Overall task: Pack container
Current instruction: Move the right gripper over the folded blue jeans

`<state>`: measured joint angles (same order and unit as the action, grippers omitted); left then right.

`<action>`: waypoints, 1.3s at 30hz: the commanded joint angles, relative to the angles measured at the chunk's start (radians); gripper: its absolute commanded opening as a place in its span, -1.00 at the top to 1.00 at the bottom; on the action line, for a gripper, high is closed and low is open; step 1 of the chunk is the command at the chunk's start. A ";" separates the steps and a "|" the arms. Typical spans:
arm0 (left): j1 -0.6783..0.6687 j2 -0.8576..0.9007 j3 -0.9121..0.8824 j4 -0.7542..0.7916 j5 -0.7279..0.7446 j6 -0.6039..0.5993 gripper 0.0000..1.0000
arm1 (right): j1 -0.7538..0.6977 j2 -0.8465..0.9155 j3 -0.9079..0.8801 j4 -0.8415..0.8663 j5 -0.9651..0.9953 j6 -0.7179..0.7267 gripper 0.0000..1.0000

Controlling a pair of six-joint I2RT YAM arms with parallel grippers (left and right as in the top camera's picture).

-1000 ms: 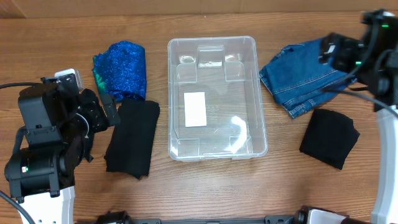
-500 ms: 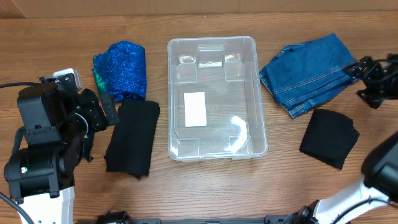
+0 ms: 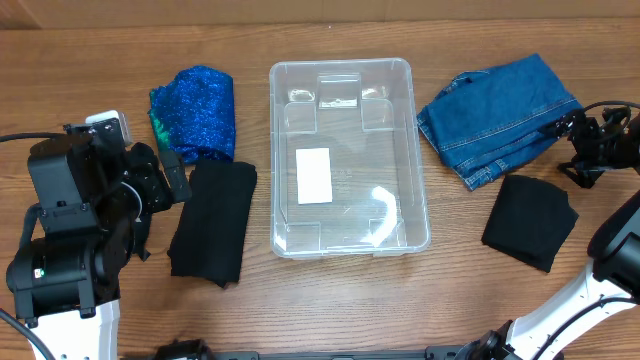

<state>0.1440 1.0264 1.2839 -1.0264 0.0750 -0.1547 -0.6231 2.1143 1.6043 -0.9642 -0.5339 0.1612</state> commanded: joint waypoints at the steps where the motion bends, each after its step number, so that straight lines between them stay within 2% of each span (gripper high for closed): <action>1: 0.000 0.000 0.026 -0.002 -0.008 0.002 -1.00 | -0.005 -0.001 -0.003 0.020 0.029 -0.004 -1.00; 10: 0.000 0.000 0.026 -0.006 -0.008 0.002 -1.00 | -0.005 0.067 -0.034 0.036 0.012 -0.012 -1.00; 24: 0.000 0.001 0.026 -0.006 -0.034 0.002 -1.00 | -0.007 0.099 -0.034 0.054 -0.169 -0.015 -1.00; 39: 0.000 0.001 0.026 -0.006 -0.034 0.002 -1.00 | -0.005 0.124 -0.034 0.075 -0.188 0.013 -1.00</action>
<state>0.1440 1.0264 1.2839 -1.0328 0.0555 -0.1543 -0.6285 2.2024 1.5772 -0.9043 -0.7006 0.1577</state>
